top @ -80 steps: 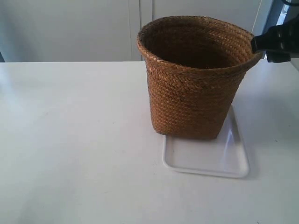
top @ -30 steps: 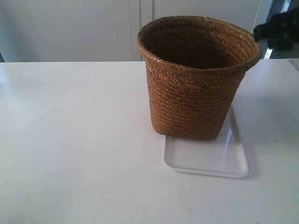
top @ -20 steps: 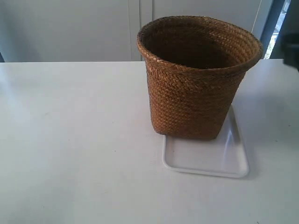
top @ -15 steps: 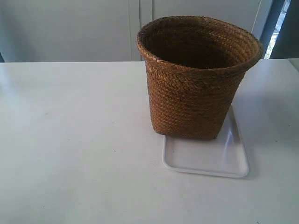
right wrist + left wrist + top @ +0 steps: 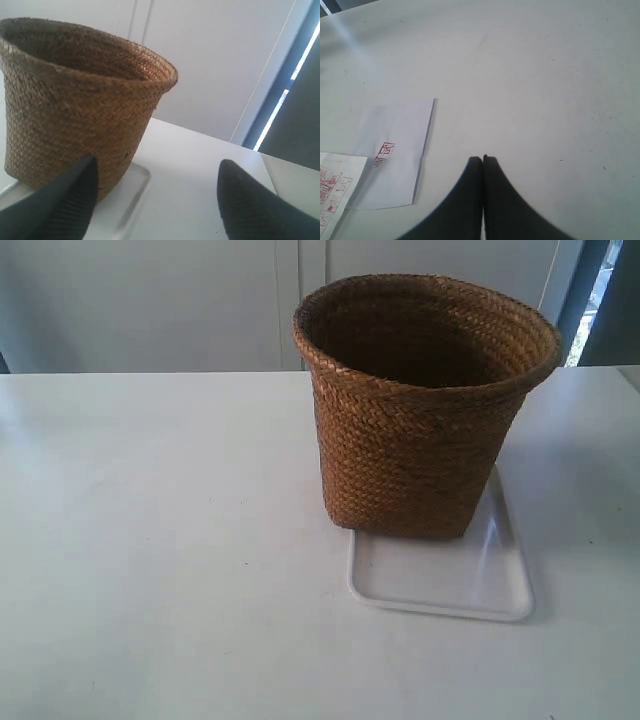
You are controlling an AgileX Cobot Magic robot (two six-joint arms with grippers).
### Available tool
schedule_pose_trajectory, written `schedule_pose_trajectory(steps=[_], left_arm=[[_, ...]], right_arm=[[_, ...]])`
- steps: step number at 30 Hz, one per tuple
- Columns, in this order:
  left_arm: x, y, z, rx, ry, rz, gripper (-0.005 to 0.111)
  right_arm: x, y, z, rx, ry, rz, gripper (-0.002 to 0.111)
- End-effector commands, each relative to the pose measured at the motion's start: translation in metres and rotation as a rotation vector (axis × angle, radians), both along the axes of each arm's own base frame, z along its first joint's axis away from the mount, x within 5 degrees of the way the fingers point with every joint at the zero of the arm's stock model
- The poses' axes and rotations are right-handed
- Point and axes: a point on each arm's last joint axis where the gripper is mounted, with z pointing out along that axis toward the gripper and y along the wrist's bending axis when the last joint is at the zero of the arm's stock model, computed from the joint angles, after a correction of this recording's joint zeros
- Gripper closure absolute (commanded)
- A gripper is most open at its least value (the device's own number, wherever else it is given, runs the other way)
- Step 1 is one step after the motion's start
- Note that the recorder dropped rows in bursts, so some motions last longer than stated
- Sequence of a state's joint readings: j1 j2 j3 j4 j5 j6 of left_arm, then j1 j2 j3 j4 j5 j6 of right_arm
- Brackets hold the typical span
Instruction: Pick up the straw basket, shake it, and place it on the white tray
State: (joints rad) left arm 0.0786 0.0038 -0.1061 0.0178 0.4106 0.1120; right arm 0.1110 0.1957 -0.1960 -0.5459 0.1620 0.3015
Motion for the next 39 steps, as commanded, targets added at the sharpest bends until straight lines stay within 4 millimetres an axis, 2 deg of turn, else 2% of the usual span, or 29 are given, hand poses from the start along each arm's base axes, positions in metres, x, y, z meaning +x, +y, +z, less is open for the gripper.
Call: schedule_pose_trajectory(steps=[1,11,14,21,32,39], left_arm=[[0.000,0.000,-0.002,0.002,0.005,0.001,0.107],[0.000,0.000,-0.002,0.002,0.005,0.001,0.107],[0.000,0.000,-0.002,0.002,0.005,0.001,0.107],[0.000,0.000,-0.002,0.002,0.005,0.001,0.107],[0.000,0.000,-0.002,0.002,0.005,0.001,0.107],[0.000,0.000,-0.002,0.002,0.005,0.001,0.107]], right_arm=[[-0.003,0.001,-0.023,-0.048,-0.025,0.013,0.045],[-0.003,0.001,-0.057,0.055,0.088,0.007,0.045],[-0.003,0.001,-0.059,0.109,0.100,-0.002,0.045],[-0.003,-0.001,-0.057,0.116,0.071,-0.045,0.045],[-0.004,-0.003,-0.067,0.072,0.183,-0.075,0.045],[-0.014,-0.004,-0.061,0.079,0.071,-0.075,0.045]])
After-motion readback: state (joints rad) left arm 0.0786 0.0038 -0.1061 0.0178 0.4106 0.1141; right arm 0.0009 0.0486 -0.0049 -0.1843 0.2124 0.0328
